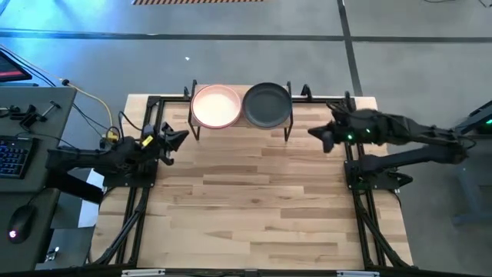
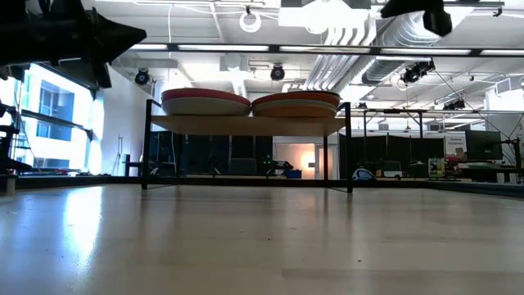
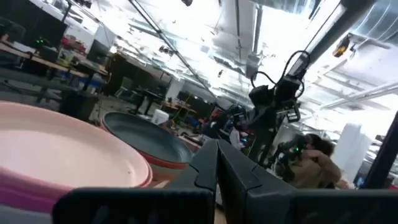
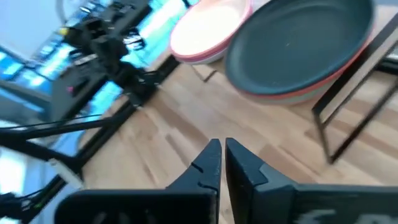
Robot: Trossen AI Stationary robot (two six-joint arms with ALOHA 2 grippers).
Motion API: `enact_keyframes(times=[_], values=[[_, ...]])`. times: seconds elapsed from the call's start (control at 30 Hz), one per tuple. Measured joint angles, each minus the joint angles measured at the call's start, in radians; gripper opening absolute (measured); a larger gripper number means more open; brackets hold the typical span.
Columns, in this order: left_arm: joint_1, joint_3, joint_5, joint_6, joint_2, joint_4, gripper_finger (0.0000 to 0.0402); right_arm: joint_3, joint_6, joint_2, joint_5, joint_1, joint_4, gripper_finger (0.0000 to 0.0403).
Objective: Place and stack plates onto a shelf
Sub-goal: Return to Home Position
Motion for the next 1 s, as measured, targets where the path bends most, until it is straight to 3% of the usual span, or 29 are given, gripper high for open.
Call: enact_keyframes(times=[0.23,0.4,0.57,0.8,1.0], values=[[0.0,0.0,0.019,-0.004,-0.022,-0.068,0.0,-0.389,-0.053,-0.189,-0.002,0.103,0.394,0.0],[0.0,0.0,-0.001,-0.101,-0.021,-0.112,0.0,-0.676,-0.097,-0.282,0.003,0.148,0.725,0.0],[0.0,0.0,-0.001,-0.106,-0.021,-0.146,0.0001,-0.874,-0.176,-0.377,0.004,0.214,1.013,0.0],[0.0,0.0,-0.002,-0.107,-0.021,-0.175,0.0001,-1.015,-0.244,-0.51,0.019,0.261,1.068,0.0],[0.0,0.0,-0.003,-0.107,-0.021,-0.183,0.0001,-1.009,-0.08,-0.531,0.021,0.264,0.943,0.0]])
